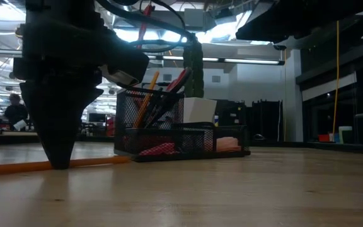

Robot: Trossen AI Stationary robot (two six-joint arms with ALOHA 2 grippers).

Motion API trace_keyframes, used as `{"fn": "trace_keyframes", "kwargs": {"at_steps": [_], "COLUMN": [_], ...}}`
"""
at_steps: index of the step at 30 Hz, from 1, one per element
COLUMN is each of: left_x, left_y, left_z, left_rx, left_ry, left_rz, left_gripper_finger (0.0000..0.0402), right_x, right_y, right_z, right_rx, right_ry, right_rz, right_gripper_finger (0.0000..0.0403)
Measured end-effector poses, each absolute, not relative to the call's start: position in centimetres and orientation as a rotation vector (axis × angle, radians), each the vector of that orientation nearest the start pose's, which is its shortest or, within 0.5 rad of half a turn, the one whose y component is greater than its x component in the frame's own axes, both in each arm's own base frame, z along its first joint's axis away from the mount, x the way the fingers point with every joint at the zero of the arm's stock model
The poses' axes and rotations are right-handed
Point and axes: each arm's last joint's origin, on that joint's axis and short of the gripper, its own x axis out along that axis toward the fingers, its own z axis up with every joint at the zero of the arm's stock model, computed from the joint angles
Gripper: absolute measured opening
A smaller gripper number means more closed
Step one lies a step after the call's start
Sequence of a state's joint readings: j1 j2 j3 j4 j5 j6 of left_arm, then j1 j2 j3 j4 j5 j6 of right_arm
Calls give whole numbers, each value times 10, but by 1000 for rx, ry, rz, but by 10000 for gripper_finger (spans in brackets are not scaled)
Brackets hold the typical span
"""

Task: Pick and place office supplies into organizer
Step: Put the orange pencil into the black desk organizer

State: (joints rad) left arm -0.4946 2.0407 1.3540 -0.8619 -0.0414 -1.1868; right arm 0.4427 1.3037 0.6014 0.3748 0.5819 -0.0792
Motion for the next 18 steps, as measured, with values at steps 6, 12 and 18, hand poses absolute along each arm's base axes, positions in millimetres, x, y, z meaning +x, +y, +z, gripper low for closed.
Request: {"fn": "trace_keyframes", "kwargs": {"at_steps": [6,12,18], "left_x": [324,320,317], "left_y": [-176,-179,-183], "left_z": [133,134,135], "left_rx": [-497,-483,-454], "left_ry": [1467,1478,1487], "left_rz": [521,526,509], "left_gripper_finger": [40,29,26], "right_x": [245,245,245], "right_y": [98,98,98], "right_z": [216,216,216], "right_rx": [-239,-240,-240], "right_ry": [292,293,294], "right_rz": [-127,-126,-127], "right_gripper_finger": [108,108,108]}}
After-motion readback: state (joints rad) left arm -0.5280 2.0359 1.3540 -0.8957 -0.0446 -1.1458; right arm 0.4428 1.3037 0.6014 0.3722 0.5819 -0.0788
